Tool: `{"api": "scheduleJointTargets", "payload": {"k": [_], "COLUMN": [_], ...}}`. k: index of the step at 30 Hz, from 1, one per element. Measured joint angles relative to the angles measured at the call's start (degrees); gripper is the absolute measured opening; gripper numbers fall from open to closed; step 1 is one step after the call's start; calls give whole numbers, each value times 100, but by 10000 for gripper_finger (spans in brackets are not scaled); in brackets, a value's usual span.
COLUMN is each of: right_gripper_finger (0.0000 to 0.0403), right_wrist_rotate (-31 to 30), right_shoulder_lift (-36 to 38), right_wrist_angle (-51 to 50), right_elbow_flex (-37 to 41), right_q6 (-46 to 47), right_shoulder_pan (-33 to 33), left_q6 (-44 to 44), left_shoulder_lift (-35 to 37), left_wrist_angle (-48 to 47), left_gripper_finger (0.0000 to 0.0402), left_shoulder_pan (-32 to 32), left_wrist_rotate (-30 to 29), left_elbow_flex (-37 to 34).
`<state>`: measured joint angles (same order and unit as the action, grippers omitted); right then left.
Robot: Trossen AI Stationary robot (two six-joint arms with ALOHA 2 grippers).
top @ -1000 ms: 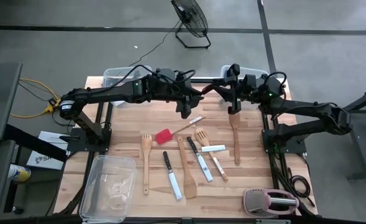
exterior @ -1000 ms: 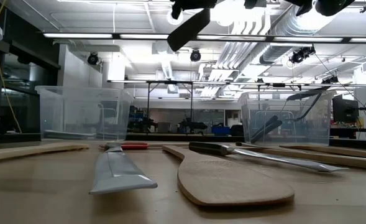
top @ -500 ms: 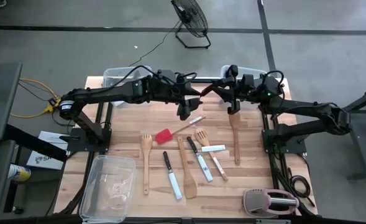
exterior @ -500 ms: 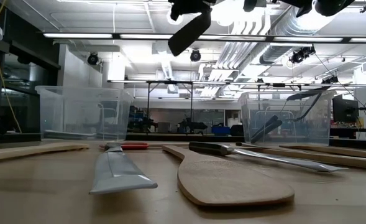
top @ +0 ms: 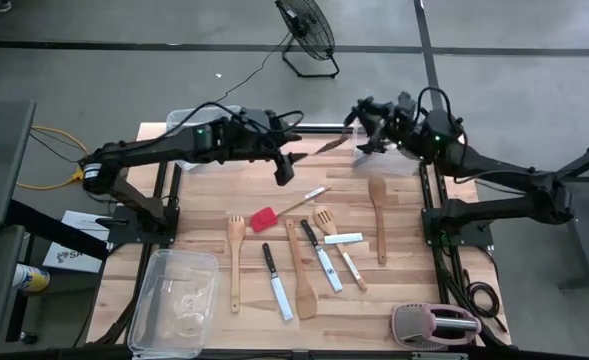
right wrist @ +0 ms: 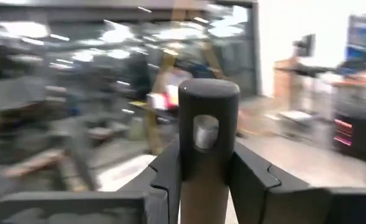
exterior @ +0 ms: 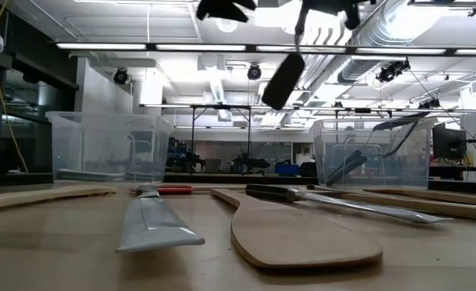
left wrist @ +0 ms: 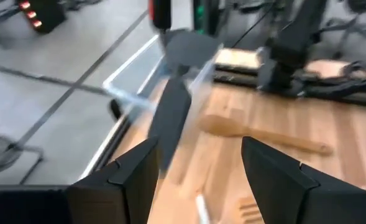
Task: Pick & Place Kitchen Items
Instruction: Put the black spatula into the top right bin
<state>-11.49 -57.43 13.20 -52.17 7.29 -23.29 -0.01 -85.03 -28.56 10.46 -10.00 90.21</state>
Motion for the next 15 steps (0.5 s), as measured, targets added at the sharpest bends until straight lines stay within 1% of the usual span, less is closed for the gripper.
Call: {"api": "scheduleJointTargets", "payload": {"k": [4,7,9,11,15], "right_gripper_finger": [91,91,91,91,91], "right_wrist_rotate": [-1319,-2332,-2904,-3337,-3877], "right_shoulder_lift": [2,6,4,6,5], "right_wrist_angle": [-889,-1545,-1847,-2007,-2309], "right_elbow_flex": [-438,-699,-813,-875,-878], "right_q6": [121,398,503,711,1376], "right_shoulder_pan": [0,0,-29,-95,-290], "left_q6": [0,0,4,65,166], "left_shoulder_lift": [243,371,453,507,521], "left_wrist_angle": [-416,-724,-939,-989,-1105], "left_gripper_finger": [223,223,223,223,223], "left_shoulder_pan": [0,0,2,2,4], "left_wrist_rotate": [-485,-950,-1259,-1549,-1923], "left_elbow_flex": [2,0,0,0,0]}}
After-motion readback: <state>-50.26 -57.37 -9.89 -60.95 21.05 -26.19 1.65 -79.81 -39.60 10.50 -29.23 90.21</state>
